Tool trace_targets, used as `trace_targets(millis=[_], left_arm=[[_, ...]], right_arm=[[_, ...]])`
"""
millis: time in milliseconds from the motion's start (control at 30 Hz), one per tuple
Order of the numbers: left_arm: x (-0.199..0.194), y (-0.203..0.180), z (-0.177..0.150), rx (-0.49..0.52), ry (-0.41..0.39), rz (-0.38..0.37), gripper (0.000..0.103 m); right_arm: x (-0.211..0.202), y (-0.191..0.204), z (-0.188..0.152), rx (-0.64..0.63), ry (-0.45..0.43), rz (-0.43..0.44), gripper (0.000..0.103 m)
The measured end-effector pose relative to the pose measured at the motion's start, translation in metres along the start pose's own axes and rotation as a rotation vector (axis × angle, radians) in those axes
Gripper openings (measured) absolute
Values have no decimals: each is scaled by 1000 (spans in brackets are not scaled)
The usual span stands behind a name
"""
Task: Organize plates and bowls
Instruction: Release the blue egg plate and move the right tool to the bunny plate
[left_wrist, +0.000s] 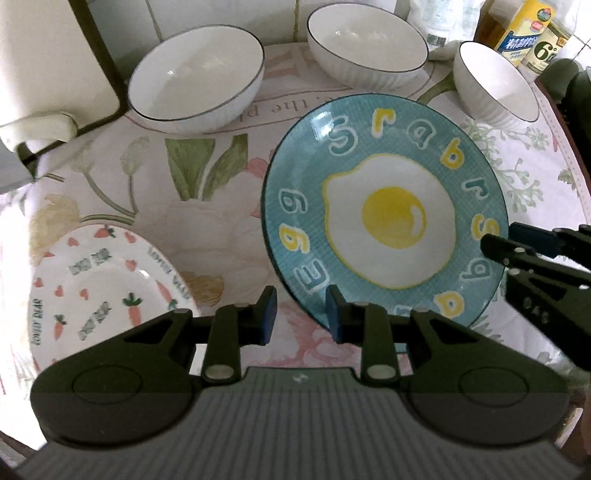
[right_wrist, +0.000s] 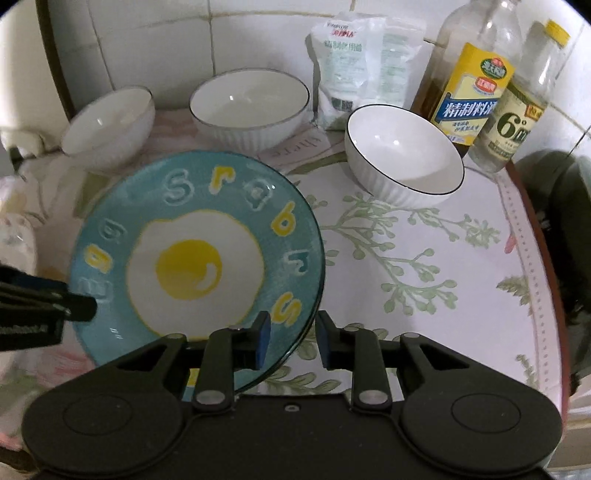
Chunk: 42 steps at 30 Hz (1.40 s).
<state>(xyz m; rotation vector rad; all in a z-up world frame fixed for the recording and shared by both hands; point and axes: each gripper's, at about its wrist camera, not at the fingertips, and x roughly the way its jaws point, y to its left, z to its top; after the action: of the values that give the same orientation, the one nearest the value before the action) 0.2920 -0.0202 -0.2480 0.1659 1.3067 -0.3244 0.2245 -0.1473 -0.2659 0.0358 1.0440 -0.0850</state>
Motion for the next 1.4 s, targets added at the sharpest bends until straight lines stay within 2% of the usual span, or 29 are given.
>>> trace_targets(millis=[267, 367, 533, 767, 1200, 1400], left_arm=[[-48, 2, -16, -32, -21, 35, 31], [-66, 2, -23, -54, -26, 32, 34], [-88, -1, -39, -73, -27, 40, 40], [-110, 3, -62, -43, -24, 21, 41], [-151, 58, -99, 41, -62, -6, 50], [-161, 92, -115, 53, -95, -8, 57]], right_arm=[[-46, -7, 5, -52, -52, 96, 32], [-66, -10, 8, -79, -57, 130, 37], [-94, -10, 6, -125, -62, 156, 40], [-126, 1, 1, -156, -87, 170, 44], [-182, 65, -16, -160, -151, 258, 63], [-195, 101, -25, -209, -184, 294, 67]])
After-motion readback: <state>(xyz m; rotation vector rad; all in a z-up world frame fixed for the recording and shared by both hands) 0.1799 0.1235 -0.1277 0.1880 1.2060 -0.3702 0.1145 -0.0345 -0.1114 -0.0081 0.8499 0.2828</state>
